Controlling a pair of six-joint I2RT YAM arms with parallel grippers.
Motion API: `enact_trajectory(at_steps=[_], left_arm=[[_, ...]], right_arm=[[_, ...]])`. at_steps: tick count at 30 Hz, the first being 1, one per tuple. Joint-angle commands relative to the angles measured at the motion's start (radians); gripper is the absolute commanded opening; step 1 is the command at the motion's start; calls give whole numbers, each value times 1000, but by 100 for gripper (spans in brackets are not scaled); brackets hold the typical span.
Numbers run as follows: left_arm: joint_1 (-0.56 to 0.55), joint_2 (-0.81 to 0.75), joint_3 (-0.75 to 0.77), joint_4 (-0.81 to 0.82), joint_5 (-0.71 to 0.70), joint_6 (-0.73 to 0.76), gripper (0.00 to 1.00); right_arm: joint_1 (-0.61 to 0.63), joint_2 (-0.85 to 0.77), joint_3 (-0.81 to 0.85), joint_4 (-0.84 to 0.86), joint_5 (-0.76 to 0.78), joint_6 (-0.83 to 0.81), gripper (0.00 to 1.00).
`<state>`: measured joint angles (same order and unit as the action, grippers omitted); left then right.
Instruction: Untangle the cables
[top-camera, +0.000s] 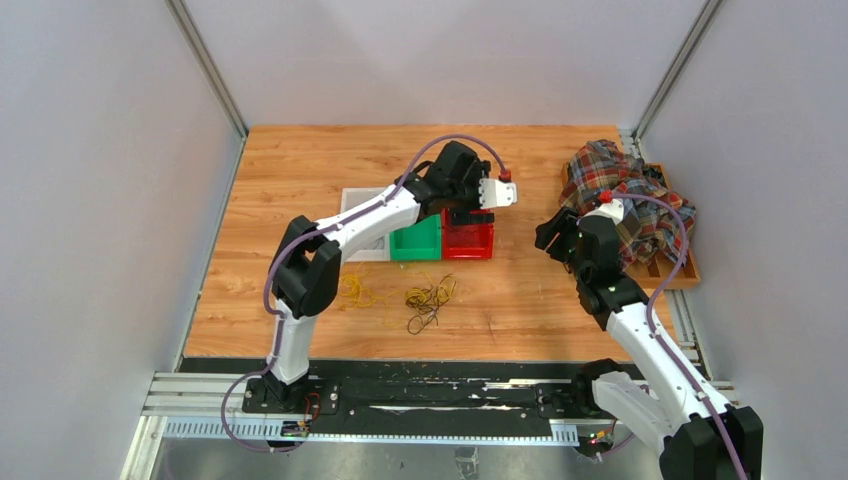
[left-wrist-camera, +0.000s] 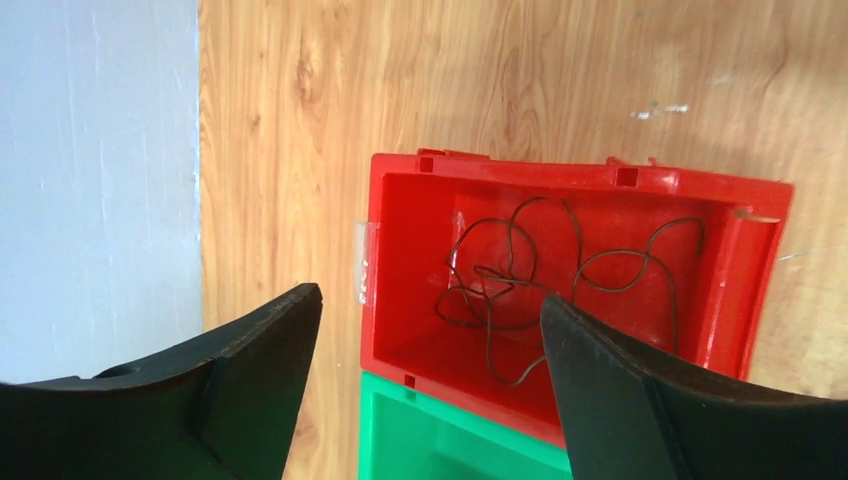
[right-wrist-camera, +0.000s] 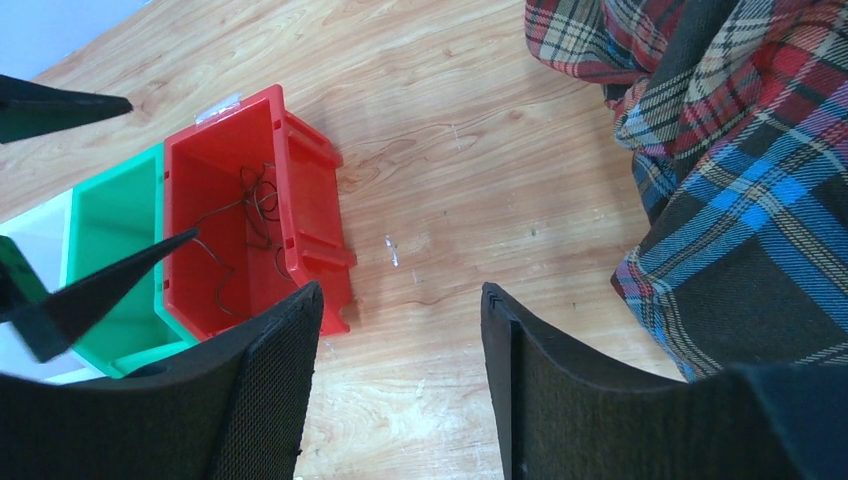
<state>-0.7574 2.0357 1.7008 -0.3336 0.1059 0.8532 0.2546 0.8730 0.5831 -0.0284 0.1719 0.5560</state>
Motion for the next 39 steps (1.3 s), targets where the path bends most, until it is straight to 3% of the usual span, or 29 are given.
enact_trajectory(at_steps=[1, 8, 10, 12, 16, 22, 30, 39], left_arm=[[35, -91, 83, -100, 134, -100, 86], [66, -178, 118, -383, 277, -119, 88], [78, -226, 71, -517, 351, -87, 88], [85, -328, -58, -549, 395, -51, 87], [67, -476, -309, -549, 450, -45, 82], [-12, -555, -512, -539, 414, 7, 73], [-116, -534, -604, -402, 338, 99, 63], [-190, -445, -642, -281, 236, -16, 53]], right_arm=[[-18, -12, 13, -11, -22, -7, 59], [-16, -2, 7, 17, -142, -5, 60], [-10, 12, 12, 6, -170, -7, 60], [-9, 21, 11, -13, -185, -3, 60], [-6, 21, -18, 2, -201, 24, 59], [-3, 45, -18, 14, -215, 27, 54], [-2, 68, -18, 40, -221, 40, 49], [-1, 91, -25, 82, -236, 44, 45]])
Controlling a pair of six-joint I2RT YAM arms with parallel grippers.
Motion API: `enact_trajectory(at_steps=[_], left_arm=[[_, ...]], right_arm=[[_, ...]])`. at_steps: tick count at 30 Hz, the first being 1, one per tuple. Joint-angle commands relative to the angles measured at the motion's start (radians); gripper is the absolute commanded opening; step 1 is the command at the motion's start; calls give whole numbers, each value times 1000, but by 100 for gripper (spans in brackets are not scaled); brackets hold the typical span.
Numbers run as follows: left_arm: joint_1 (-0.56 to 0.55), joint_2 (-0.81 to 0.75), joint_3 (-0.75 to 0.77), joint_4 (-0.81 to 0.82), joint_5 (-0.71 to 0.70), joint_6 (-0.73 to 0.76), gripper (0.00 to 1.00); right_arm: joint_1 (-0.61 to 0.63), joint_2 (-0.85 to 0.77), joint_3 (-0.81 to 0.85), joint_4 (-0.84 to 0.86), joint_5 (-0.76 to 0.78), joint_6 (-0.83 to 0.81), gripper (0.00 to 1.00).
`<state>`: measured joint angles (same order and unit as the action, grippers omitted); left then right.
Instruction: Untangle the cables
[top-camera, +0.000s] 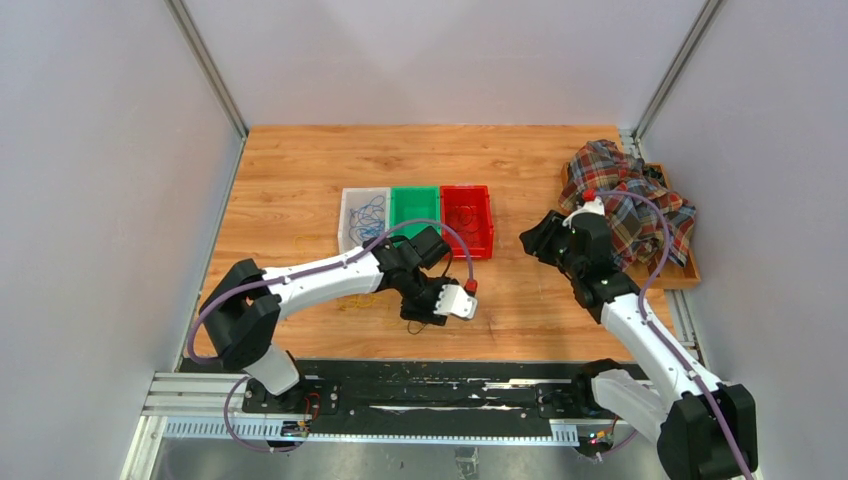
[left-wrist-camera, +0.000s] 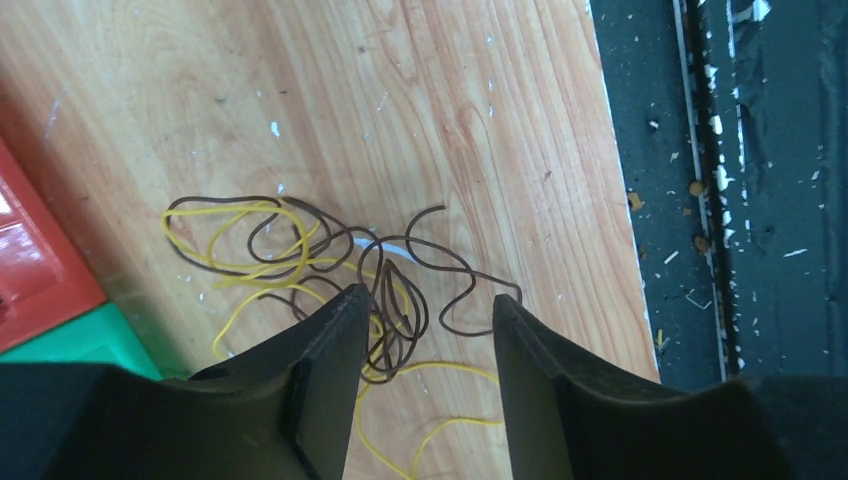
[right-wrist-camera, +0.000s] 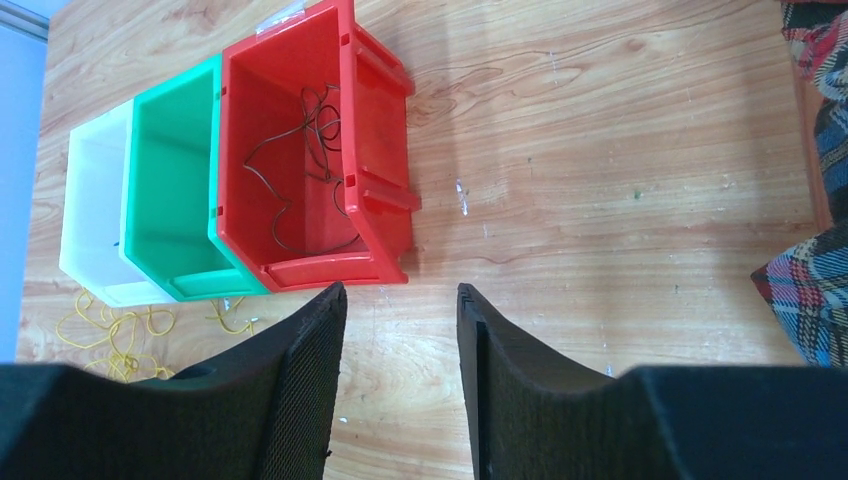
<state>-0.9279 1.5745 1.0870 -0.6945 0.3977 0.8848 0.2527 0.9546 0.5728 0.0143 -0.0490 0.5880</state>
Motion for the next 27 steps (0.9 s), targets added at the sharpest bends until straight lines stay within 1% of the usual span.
enact_trajectory(at_steps=[1, 6, 10, 15, 18, 21, 23, 25, 27], left_arm=[[-20, 15, -34, 93, -65, -57, 51], [-20, -4, -76, 149, -149, -90, 37], [-20, -33, -107, 227, -204, -114, 21], [-20, -41, -90, 229, -208, -154, 2], [-19, -72, -24, 151, -210, -174, 1], [-10, -126, 66, 40, -175, -201, 1], [-9, -158, 131, -35, -171, -237, 1], [-1, -187, 190, -115, -137, -255, 1], [10, -222, 228, -161, -110, -272, 1]], right_arm=[[1, 11, -16, 42, -17, 12, 44], [1, 13, -19, 47, -13, 16, 42], [1, 13, -16, 51, -14, 19, 39], [3, 11, -1, 35, -16, 19, 35], [27, -1, 1, 35, -6, 7, 34], [63, -7, 4, 56, -3, -6, 37], [95, -16, 3, 84, -13, -23, 43], [123, -33, -7, 135, -45, -44, 48], [140, -57, -31, 219, -127, -65, 52]])
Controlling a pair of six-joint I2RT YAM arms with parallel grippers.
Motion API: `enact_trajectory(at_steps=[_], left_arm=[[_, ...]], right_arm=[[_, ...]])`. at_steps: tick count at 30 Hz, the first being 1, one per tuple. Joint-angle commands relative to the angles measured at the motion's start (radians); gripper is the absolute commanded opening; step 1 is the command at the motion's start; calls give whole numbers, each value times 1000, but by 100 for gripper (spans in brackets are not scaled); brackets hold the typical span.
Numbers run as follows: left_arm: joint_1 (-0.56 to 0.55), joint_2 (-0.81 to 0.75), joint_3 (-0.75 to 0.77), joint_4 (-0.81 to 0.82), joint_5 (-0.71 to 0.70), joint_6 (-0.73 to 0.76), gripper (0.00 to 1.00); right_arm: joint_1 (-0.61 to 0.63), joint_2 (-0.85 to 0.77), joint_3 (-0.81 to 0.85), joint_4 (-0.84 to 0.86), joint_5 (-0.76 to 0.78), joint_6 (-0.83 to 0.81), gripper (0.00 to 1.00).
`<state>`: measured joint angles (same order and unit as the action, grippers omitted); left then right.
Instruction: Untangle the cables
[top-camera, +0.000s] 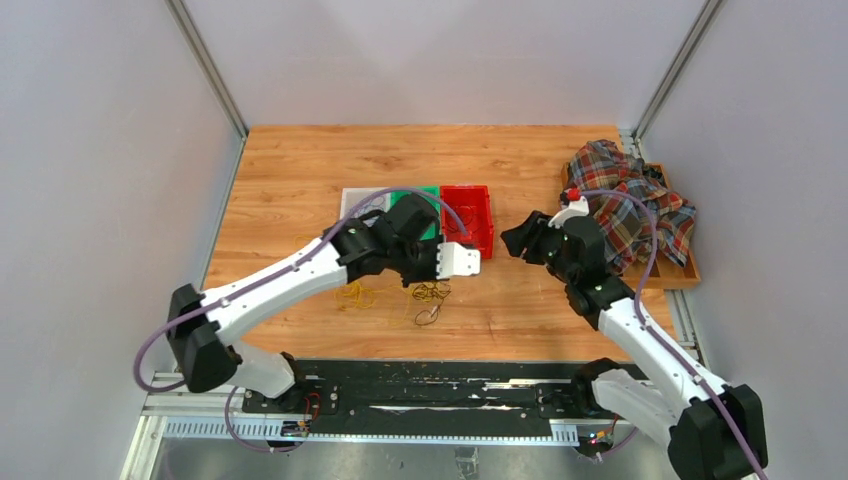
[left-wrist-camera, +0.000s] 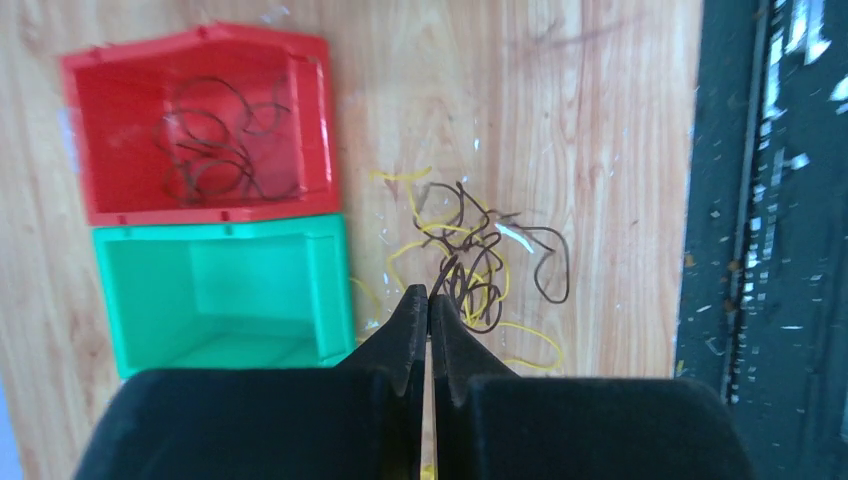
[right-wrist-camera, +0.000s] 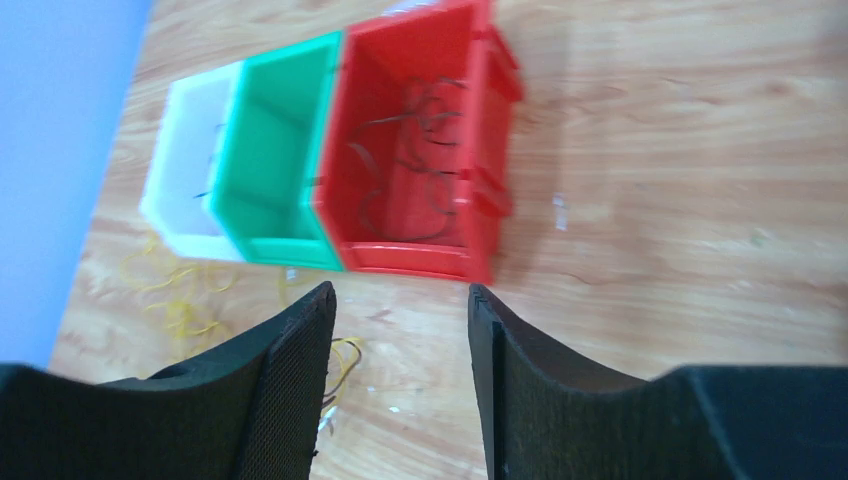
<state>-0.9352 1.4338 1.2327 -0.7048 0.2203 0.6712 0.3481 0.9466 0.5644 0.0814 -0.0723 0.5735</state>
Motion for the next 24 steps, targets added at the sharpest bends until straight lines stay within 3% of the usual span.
enact_trajectory(at_steps=[1, 5, 12, 18, 24], left_arm=[[25, -102, 93, -171, 87, -55, 1], [49, -188, 112, -179, 123, -4, 1], [62, -226, 178, -198, 159, 47, 1], [61, -227, 230, -226, 214, 47, 1], [61, -213, 331, -306, 278, 55, 1]], right_arm=[[54, -67, -36, 199, -158, -60, 54], [93, -152, -127, 402, -316, -113, 62], [219, -179, -122, 446, -511, -255, 67], [440, -102, -15, 388, -476, -411, 68], [536, 53, 26, 516, -359, -423, 66]])
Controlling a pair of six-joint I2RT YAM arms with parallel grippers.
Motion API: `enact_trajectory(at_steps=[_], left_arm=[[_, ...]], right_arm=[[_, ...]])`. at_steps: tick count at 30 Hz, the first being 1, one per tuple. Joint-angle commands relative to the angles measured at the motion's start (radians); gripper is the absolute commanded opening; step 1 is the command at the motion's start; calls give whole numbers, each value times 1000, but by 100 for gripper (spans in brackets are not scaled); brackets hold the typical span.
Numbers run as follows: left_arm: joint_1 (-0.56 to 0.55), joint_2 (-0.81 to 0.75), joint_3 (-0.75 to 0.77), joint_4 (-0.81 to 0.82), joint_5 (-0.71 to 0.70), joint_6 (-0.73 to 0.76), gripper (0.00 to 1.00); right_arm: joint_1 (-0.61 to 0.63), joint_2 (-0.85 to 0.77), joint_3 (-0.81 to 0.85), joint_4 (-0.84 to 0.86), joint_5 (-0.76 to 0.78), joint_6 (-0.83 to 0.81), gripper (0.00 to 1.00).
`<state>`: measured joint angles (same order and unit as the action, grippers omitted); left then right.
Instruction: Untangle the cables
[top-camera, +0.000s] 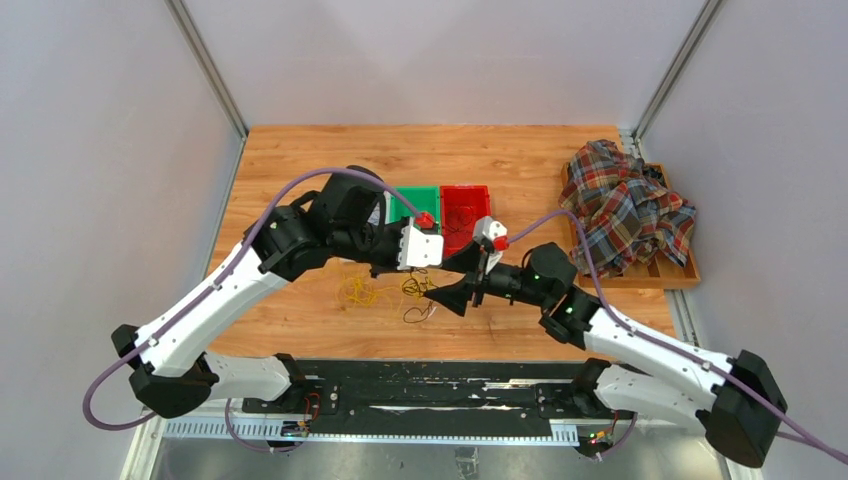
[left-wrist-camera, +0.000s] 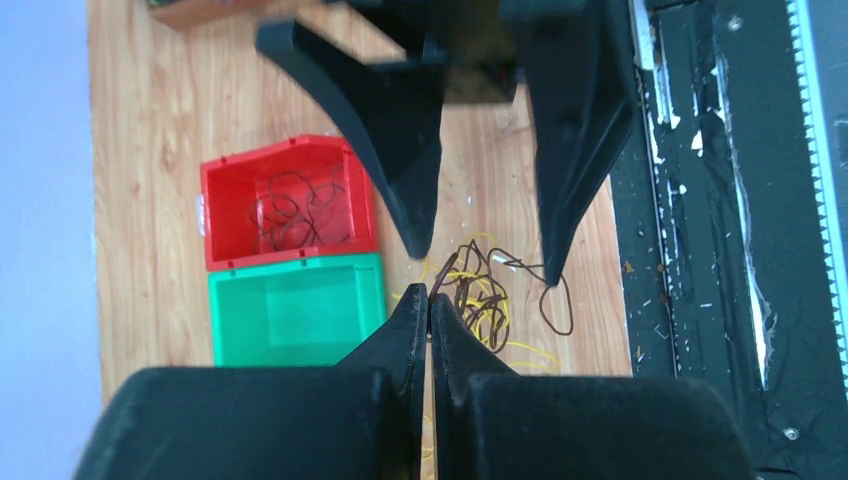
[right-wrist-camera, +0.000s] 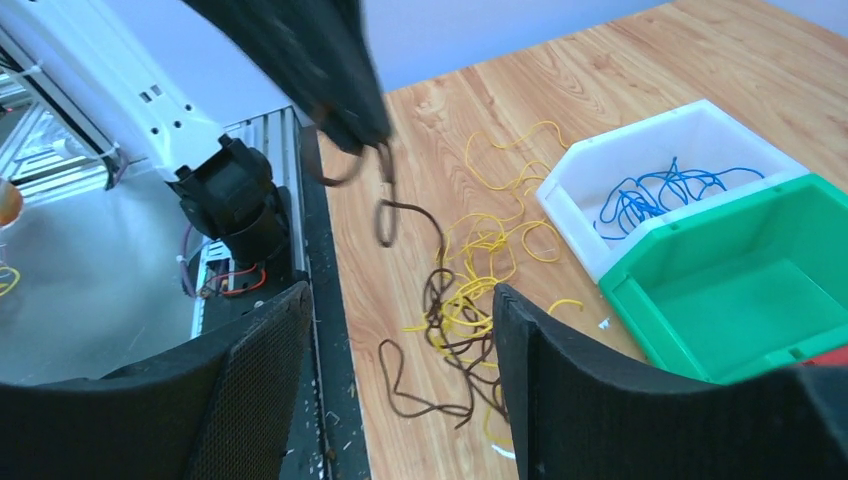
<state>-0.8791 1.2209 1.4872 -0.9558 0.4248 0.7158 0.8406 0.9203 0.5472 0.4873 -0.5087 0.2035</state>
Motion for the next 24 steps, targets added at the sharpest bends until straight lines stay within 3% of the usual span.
enact_trajectory(at_steps=[1, 7, 12, 24], left_arm=[[5, 0, 92, -68, 84, 6, 1], [5, -8, 153, -100, 124, -17, 1], [5, -8, 199, -100, 114, -11, 0], [5, 50, 505, -100, 70, 67, 1]], right_arm=[[51, 118, 55, 135, 92, -53, 66], [88, 266, 139, 231, 180, -49, 60], [93, 361, 155, 255, 230, -16, 46], [111, 475, -14, 343, 402, 105, 44]])
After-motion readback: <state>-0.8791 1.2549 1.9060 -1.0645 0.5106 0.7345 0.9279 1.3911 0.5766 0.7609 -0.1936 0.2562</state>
